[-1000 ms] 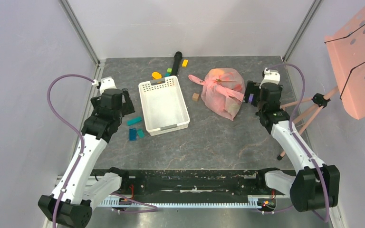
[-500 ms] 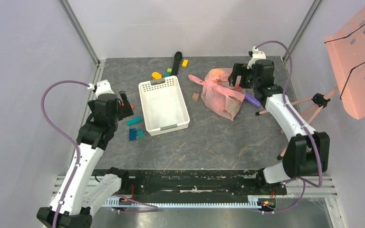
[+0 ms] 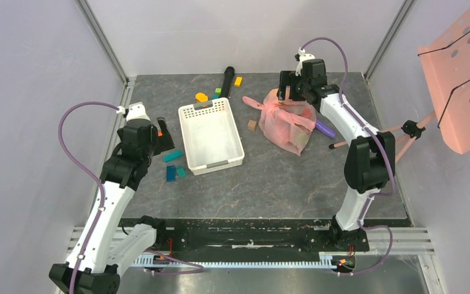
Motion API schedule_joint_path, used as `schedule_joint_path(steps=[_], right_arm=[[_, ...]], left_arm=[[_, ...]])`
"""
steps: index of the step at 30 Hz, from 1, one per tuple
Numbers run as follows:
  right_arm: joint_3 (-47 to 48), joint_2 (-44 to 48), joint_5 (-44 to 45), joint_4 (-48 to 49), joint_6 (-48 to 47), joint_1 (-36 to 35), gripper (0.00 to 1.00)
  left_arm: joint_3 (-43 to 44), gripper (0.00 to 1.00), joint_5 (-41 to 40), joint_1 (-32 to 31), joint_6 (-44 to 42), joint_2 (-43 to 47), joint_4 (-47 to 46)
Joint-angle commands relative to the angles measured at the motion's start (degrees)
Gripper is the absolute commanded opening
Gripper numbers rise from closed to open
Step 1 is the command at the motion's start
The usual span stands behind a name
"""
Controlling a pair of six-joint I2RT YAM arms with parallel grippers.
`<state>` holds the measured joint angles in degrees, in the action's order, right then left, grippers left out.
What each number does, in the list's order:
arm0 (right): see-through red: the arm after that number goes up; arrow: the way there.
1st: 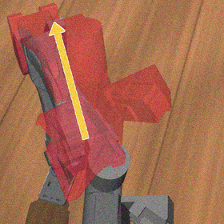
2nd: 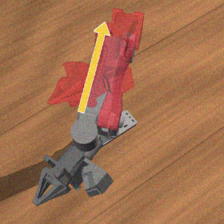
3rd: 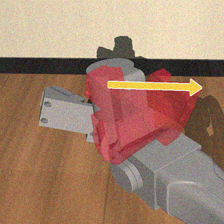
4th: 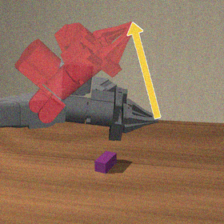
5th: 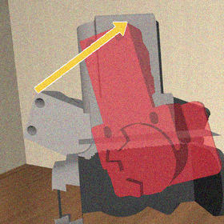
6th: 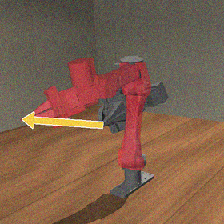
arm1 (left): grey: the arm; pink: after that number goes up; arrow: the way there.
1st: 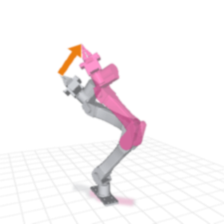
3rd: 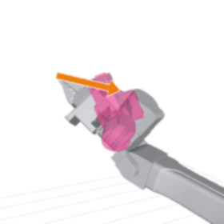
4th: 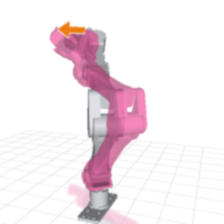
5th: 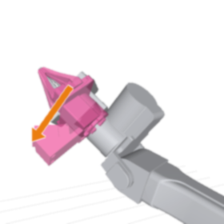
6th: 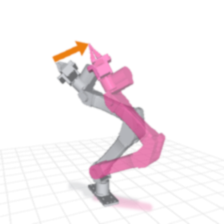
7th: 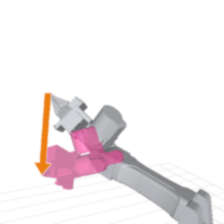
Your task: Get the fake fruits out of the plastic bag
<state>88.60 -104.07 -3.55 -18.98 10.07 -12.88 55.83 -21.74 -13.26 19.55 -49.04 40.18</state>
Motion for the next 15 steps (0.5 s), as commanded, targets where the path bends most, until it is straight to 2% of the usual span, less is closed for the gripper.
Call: schedule_joint_path(steps=[1, 7, 10, 12, 15], right_arm=[[5.53, -3.85, 5.37, -4.59, 1.64, -0.09, 0.92], [8.67, -8.38, 7.81, -6.71, 4.42, -0.52, 0.95], [10.86, -11.15, 8.15, -8.38, 4.92, -0.82, 0.93], [11.77, -12.47, 8.46, -8.88, 4.97, -0.95, 0.84], [10.99, -12.37, 8.99, -8.19, 5.00, -0.99, 0.59]], left_arm=[[-0.02, 1.00, 2.54, 0.73, -2.24, 0.26, -1.77], [-0.11, 1.00, 4.17, 1.56, -2.32, 0.03, -2.04], [-0.20, 1.00, 4.76, 1.83, -2.32, -0.13, -2.12], [-0.20, 1.00, 5.03, 1.92, -2.32, -0.30, -2.13], [-0.20, 1.00, 5.46, 2.09, -2.29, -0.46, -2.21]])
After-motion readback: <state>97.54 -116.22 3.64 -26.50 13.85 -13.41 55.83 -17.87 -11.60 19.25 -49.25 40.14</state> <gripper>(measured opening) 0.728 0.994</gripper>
